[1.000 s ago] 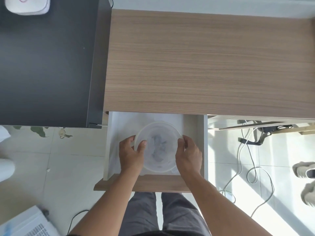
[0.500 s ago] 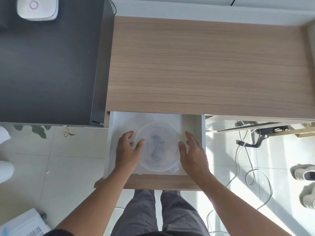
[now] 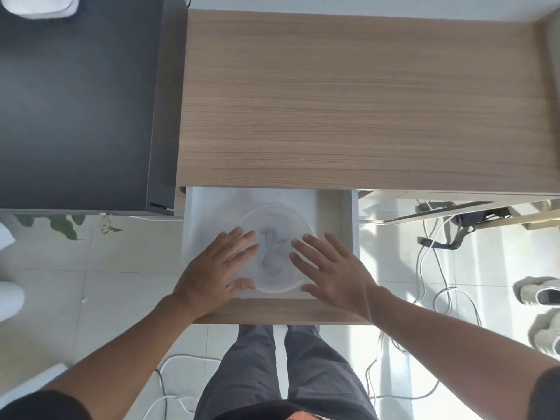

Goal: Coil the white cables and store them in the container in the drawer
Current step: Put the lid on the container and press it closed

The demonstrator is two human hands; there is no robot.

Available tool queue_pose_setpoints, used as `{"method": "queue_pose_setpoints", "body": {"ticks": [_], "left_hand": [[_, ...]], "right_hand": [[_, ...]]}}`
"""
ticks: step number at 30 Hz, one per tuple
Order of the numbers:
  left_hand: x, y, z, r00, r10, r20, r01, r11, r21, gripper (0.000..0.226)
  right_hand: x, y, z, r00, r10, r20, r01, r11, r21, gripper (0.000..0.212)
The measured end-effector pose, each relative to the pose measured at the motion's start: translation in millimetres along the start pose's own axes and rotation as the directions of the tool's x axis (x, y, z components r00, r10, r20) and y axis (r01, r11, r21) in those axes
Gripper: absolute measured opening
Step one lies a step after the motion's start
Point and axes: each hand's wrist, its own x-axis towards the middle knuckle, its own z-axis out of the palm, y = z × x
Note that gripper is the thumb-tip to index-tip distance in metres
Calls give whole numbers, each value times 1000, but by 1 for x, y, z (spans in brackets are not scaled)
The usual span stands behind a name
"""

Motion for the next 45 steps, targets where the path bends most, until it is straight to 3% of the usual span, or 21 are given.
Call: {"method": "queue_pose_setpoints", "body": {"ticks": [2, 6, 13, 17, 21, 26, 30, 34, 38, 41, 43, 45], "left_hand": [[-1, -6, 2, 990, 86, 109, -91, 995, 42, 73], [1, -10, 3, 981, 85, 175, -94, 995, 45, 76], [4, -12, 8, 979, 152, 139, -176, 967, 182, 85], [4, -9, 17, 965, 263, 21, -255, 911, 325, 74], [9, -5, 15, 944, 325, 49, -314, 847, 429, 70], [41, 10, -19, 963, 138, 230, -194, 951, 241, 101], [93, 17, -38, 988, -46, 150, 14, 977, 212, 91], [115, 12, -25, 950, -173, 261, 168, 985, 43, 92], [124, 4, -13, 904, -241, 354, 291, 952, -96, 87], [130, 0, -11, 885, -253, 390, 315, 943, -103, 86], [129, 2, -13, 882, -261, 391, 324, 940, -103, 88], [119, 9, -18, 902, -285, 325, 327, 941, -84, 93]], "right_hand": [[2, 0, 1, 1000, -14, -25, 13, 1000, -20, 66], [8, 1, 2, 993, -60, -105, 51, 995, -91, 57], [13, 7, 10, 970, -158, -185, 133, 981, -140, 46], [13, 6, 18, 959, -153, -237, 137, 987, -86, 40], [13, 3, 19, 961, -124, -248, 112, 992, -64, 40], [13, 1, 12, 971, -140, -195, 122, 987, -104, 45], [16, 1, 3, 974, -159, -159, 134, 978, -159, 46], [17, -1, -2, 976, -170, -136, 142, 971, -195, 39], [22, -2, -6, 963, -177, -203, 135, 969, -206, 32], [24, 0, -11, 950, -203, -239, 158, 968, -194, 29], [21, -1, -16, 962, -193, -196, 150, 965, -215, 34], [18, -5, -22, 990, -132, -55, 118, 969, -218, 39]]}}
